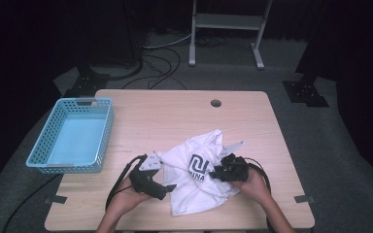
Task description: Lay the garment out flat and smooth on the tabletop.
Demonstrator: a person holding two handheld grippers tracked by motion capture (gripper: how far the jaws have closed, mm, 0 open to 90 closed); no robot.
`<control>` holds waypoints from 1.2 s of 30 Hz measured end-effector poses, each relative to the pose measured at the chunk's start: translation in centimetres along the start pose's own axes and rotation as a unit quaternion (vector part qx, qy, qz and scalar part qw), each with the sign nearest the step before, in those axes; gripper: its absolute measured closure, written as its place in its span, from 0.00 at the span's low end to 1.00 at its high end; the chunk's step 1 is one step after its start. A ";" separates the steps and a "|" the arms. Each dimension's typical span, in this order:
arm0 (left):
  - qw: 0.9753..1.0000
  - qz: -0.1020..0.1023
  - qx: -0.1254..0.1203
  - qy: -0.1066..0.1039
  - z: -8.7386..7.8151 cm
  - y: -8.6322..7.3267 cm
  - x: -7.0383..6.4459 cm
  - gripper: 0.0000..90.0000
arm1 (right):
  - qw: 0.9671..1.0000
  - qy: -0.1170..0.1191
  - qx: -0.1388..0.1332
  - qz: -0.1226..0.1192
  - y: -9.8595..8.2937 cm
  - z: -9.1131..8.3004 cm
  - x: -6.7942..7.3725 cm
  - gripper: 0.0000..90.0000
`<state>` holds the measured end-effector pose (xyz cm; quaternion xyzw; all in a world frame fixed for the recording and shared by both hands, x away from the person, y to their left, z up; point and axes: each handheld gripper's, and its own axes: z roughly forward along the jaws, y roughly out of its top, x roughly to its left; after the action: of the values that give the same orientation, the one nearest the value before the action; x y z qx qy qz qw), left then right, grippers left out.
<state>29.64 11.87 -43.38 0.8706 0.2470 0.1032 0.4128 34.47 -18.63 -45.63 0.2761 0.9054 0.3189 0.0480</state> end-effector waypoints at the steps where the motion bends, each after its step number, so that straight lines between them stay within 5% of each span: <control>1: 1.000 -0.001 0.002 -0.002 0.1 -0.1 0.0 0.06 | 1.000 0.001 0.001 0.001 0.1 0.1 0.3 0.81; 14: 0.998 -0.008 0.039 -0.047 1.3 -2.1 1.0 0.19 | 1.000 0.021 -0.002 -0.021 1.2 1.5 3.8 0.84; 21: 0.998 -0.009 0.034 -0.044 1.1 -2.3 1.3 0.19 | 0.998 0.035 0.011 -0.040 2.5 2.4 5.1 0.84; 26: 0.998 -0.007 0.053 -0.045 1.1 -3.3 1.8 0.22 | 0.997 0.039 0.014 -0.062 3.8 3.5 6.2 0.84; 36: 0.997 -0.012 0.061 -0.046 0.6 -3.9 1.9 0.22 | 0.996 0.049 0.007 -0.078 4.2 3.9 7.1 0.88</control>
<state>30.17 14.53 -46.85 0.8951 0.2436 0.0425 0.3709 31.52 -10.00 -45.57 0.1890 0.9278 0.3206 0.0267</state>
